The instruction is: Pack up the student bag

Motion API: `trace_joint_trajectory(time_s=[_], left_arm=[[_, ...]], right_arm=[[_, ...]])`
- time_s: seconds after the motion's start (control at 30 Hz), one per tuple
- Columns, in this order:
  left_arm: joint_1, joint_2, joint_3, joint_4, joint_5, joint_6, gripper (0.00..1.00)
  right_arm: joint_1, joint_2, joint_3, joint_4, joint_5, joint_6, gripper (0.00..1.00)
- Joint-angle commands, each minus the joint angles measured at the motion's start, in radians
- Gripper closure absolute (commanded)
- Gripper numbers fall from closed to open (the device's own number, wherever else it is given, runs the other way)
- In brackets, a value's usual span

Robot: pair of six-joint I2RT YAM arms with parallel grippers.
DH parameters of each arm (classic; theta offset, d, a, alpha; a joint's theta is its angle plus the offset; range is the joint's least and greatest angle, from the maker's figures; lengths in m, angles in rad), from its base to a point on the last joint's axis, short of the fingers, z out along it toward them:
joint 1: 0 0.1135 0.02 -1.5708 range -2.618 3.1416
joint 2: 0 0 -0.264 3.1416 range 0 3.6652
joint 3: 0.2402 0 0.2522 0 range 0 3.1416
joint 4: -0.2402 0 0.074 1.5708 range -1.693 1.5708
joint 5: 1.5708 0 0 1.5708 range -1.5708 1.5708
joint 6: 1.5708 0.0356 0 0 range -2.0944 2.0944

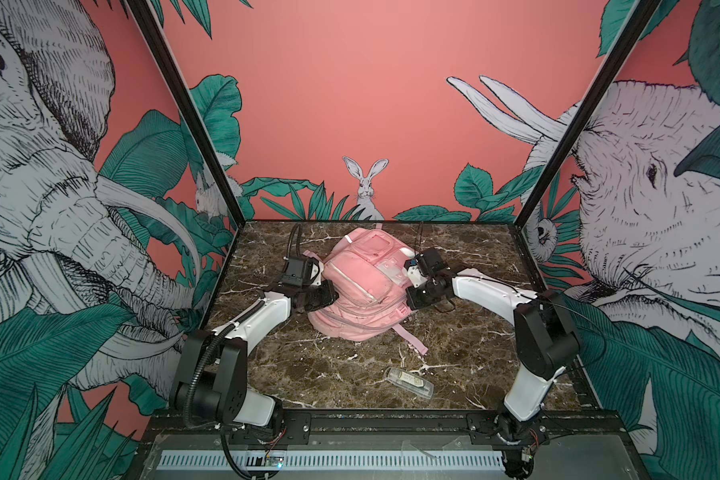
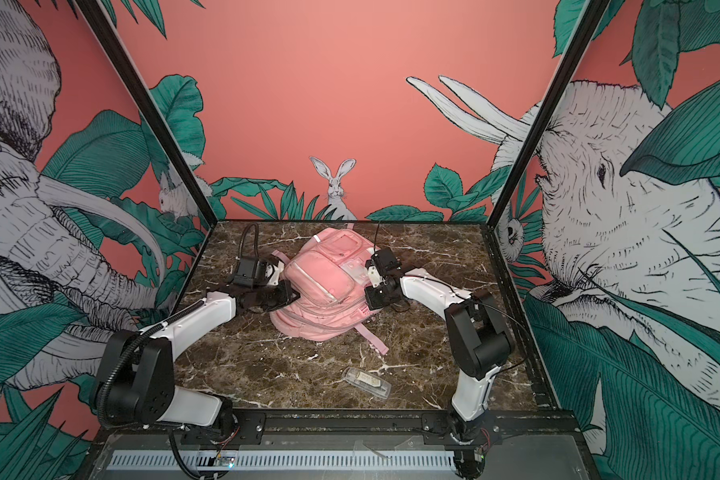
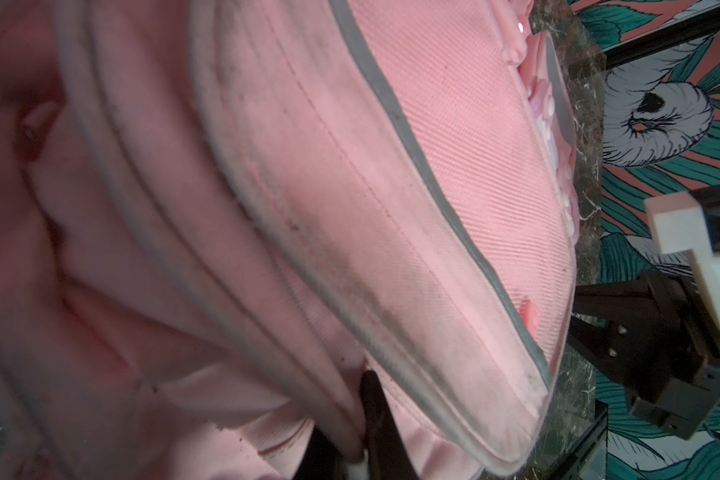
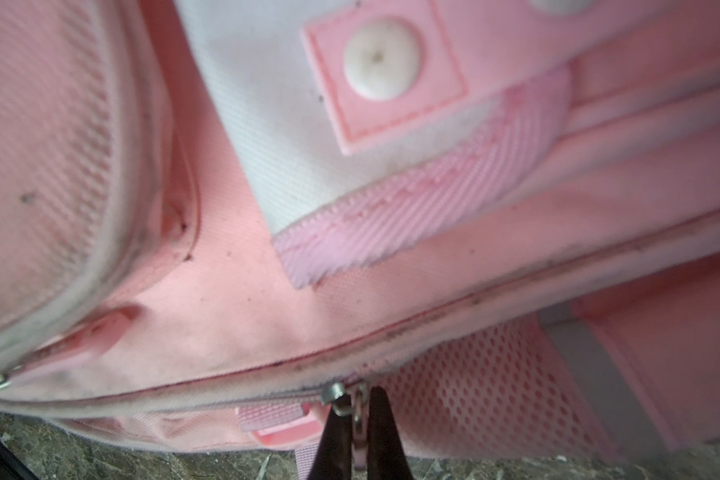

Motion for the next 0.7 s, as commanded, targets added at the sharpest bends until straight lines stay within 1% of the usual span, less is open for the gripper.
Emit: trace_joint_trajectory(time_s=[0.0, 0.27, 0.47, 0.57, 0.67], left_arm=[[0.028, -0.040, -0.016, -0.032, -0.055, 0.017, 0.90], [0.020, -0.037, -0.009, -0.022, -0.041, 0.007, 0.88], [-0.004, -0.024, 0.005, -0.019, -0.044, 0.004, 0.87], [-0.011, -0.020, 0.012, -0.018, -0.047, 0.002, 0.87], [-0.016, -0.015, 0.019, -0.020, -0.047, 0.002, 0.87]], right_arm=[[-0.048, 0.015, -0.005, -0.019, 0.100, 0.031, 1.00], [-0.043, 0.007, -0.002, -0.019, 0.069, 0.035, 1.00], [-0.040, -0.019, -0.007, -0.035, 0.062, 0.035, 0.77], [-0.040, -0.051, -0.015, -0.049, 0.076, 0.030, 0.71], [-0.038, -0.085, -0.028, -0.058, 0.093, 0.029, 0.70]])
